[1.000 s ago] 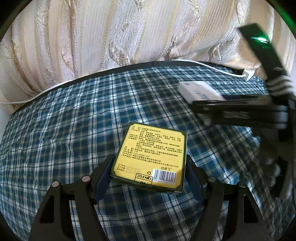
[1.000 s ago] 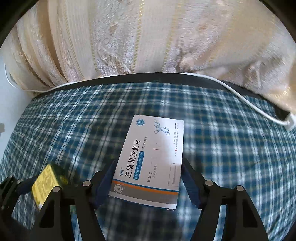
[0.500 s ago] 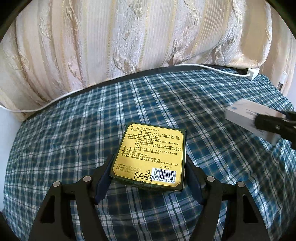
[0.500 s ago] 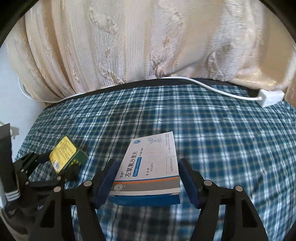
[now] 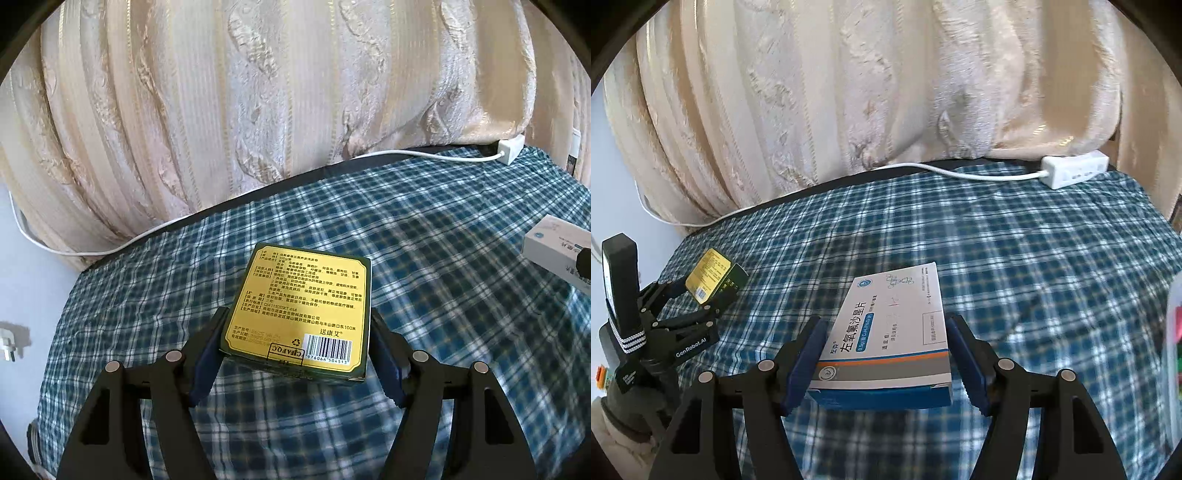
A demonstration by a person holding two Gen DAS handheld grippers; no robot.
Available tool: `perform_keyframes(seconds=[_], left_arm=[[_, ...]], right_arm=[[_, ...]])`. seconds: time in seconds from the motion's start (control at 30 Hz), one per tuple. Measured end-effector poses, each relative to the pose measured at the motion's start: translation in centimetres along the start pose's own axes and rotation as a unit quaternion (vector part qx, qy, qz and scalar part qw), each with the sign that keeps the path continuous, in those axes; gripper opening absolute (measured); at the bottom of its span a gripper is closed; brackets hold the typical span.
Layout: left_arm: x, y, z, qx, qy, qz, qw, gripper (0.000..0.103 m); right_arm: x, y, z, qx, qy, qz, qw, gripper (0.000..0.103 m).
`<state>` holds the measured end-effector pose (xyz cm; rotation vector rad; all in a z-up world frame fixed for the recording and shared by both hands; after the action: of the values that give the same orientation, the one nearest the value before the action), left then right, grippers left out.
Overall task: Organize objects
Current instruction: 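Lift and carry the yellow box and white-blue box toward the clear bowl with both tools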
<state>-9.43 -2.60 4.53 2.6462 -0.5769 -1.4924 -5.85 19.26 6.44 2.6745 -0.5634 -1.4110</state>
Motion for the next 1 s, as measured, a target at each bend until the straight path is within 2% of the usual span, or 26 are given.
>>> perform_keyframes(seconds=[0.5,0.77,1.0], left_arm=[[-1.7,-4.9,-3.2,0.015,-0.020,-0.001,0.9997,0.072],[-2.7,-8.0,-4.3,0.020,-0.029,0.003,0.9994,0.072],[-3.8,-11.5,-4.9,0.041,-0.029,0.004,0.9987,0.072]], right_arm=[[0.4,-2.8,-3.8,-0.009,-0.027,0.031,0.999,0.071],[0.5,-5.8,-5.5,-0.005,-0.040,0.056,0.998,0.071],[0.6,-9.1,-7.7,0.012,-0.061,0.074,0.995,0.071]])
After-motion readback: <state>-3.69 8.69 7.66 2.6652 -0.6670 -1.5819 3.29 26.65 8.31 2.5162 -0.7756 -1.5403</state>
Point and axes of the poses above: each gripper's, at about its wrist camera, not at the fingertips, and z roughly the way its jaws point, y to its left, x to its underside, the point moved 1 cm from there along z, roughly the way its jaws point, and after that the axes turned 9 degrees about -y, right-handed, at the moved point
